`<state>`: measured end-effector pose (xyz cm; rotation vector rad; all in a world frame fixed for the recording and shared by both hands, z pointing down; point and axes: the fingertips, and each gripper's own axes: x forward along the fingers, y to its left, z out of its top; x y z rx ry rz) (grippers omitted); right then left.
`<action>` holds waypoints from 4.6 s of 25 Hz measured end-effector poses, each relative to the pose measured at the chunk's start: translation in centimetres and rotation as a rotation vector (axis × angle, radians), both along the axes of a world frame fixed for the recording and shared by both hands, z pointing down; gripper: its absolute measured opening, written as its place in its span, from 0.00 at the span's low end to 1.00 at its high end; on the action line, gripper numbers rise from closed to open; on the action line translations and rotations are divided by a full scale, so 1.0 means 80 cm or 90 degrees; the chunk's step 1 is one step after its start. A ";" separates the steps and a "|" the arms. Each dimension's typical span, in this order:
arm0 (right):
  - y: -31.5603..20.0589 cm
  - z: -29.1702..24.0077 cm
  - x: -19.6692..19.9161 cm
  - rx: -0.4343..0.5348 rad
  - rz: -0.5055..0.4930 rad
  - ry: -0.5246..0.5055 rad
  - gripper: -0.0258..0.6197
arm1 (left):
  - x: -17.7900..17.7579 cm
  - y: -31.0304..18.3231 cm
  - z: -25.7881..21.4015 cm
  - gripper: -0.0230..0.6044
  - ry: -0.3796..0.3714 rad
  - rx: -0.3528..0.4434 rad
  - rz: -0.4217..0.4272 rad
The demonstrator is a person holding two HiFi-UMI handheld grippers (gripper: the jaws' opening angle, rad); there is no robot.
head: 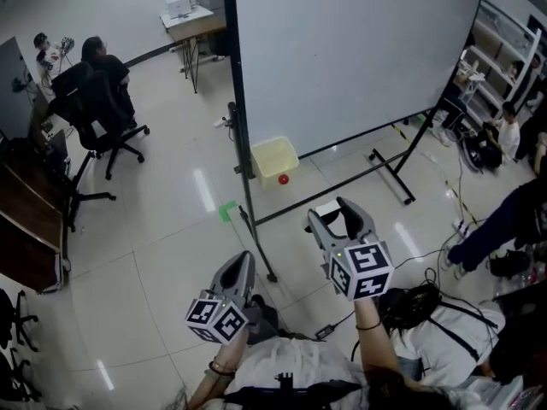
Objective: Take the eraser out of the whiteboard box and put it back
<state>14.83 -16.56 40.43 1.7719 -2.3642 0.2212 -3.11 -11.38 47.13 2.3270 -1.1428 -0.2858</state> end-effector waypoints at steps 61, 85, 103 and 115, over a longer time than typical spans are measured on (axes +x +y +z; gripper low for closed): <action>0.057 0.017 -0.038 0.005 -0.074 0.028 0.47 | -0.037 0.099 0.016 0.01 -0.033 -0.010 -0.060; -0.276 0.067 -0.067 -0.042 0.005 0.060 0.47 | -0.178 -0.140 -0.021 0.01 -0.009 0.028 -0.140; -0.269 0.136 -0.055 -0.074 0.032 0.072 0.58 | -0.174 -0.151 -0.020 0.01 -0.002 0.023 -0.111; -0.128 0.055 -0.027 0.010 0.067 -0.076 0.35 | -0.096 -0.107 -0.021 0.01 -0.006 0.032 -0.025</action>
